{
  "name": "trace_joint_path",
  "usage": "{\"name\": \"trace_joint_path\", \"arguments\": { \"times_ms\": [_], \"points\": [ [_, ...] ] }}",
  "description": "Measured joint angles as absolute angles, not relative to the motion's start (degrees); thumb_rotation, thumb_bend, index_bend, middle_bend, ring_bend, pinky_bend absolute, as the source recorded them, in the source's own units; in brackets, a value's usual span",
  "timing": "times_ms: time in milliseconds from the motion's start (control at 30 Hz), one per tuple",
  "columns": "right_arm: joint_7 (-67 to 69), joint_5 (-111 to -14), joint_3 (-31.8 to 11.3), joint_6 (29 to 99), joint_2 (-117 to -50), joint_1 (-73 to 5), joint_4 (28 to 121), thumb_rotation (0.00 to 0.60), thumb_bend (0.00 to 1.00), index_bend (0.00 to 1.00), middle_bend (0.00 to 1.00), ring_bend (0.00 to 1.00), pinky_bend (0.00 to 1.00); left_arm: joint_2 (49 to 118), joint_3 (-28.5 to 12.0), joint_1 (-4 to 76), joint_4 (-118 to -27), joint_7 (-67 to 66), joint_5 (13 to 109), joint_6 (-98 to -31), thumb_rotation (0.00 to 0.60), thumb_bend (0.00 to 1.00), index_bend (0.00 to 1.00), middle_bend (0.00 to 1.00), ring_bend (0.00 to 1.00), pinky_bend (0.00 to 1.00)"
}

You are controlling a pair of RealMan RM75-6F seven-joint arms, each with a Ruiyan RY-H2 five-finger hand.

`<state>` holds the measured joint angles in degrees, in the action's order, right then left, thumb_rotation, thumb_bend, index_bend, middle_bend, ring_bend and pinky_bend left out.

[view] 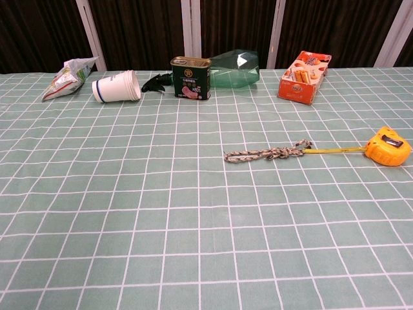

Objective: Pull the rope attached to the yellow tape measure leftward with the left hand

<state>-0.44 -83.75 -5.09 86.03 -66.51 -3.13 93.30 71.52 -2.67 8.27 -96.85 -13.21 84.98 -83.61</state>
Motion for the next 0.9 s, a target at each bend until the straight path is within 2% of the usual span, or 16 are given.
{"name": "trace_joint_path", "arguments": {
  "times_ms": [900],
  "points": [
    [-0.3,-84.8,-4.9,86.9,-66.1,-2.9,92.8,0.6,0.18,0.0,0.0,0.0,0.0,70.3,-2.1,8.6,-98.1,-13.9,86.6,-83.3,0.6,0.0,0.0,0.0,0.0,0.0]
  ]
}}
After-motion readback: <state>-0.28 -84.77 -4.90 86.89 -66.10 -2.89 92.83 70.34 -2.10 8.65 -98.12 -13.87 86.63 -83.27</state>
